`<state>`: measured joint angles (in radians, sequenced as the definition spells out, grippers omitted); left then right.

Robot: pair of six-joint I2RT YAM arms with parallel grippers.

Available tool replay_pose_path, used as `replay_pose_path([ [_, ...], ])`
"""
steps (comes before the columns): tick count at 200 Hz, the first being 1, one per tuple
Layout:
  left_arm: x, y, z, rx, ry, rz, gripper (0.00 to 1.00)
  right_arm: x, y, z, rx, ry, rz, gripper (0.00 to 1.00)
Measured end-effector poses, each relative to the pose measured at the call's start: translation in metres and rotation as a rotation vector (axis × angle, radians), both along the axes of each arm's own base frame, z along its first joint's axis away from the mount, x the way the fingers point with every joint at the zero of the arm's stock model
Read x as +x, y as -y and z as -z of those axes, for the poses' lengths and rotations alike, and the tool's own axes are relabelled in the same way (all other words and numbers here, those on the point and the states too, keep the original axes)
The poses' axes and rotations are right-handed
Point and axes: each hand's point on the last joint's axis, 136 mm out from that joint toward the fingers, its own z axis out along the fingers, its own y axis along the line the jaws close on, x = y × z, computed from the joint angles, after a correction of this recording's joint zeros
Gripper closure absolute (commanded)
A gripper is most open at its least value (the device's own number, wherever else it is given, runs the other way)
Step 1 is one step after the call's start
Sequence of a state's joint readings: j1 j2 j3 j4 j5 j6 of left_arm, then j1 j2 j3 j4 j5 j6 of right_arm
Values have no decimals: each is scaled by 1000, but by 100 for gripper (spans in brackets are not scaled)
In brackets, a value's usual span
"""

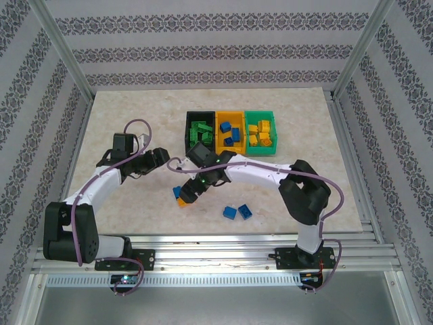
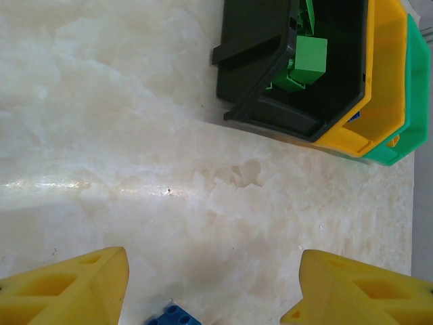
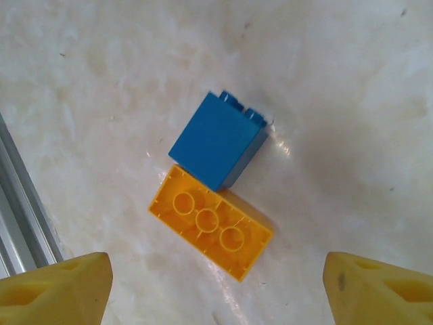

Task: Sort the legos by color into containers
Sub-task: Pick up the lego from the bottom-center of the table.

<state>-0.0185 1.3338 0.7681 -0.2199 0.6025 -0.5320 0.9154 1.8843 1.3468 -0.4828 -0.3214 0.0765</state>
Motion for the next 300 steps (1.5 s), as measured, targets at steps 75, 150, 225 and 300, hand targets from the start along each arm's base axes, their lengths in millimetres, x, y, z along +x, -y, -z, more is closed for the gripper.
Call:
replay_pose_path([
  [75,-4,0,7,0,-11,0,33,-24,-7,32,-87,-23,-23,6],
  [150,-7,0,10,0,-14,0,32,-14,-16,50,-175,9,64,13],
  [225,-8,0,3,-1,9,0,33,-9,-19,55,-265,86,127,47],
  [300,-10,0,4,-1,8,0,33,2,-1,46,-234,79,199,52],
])
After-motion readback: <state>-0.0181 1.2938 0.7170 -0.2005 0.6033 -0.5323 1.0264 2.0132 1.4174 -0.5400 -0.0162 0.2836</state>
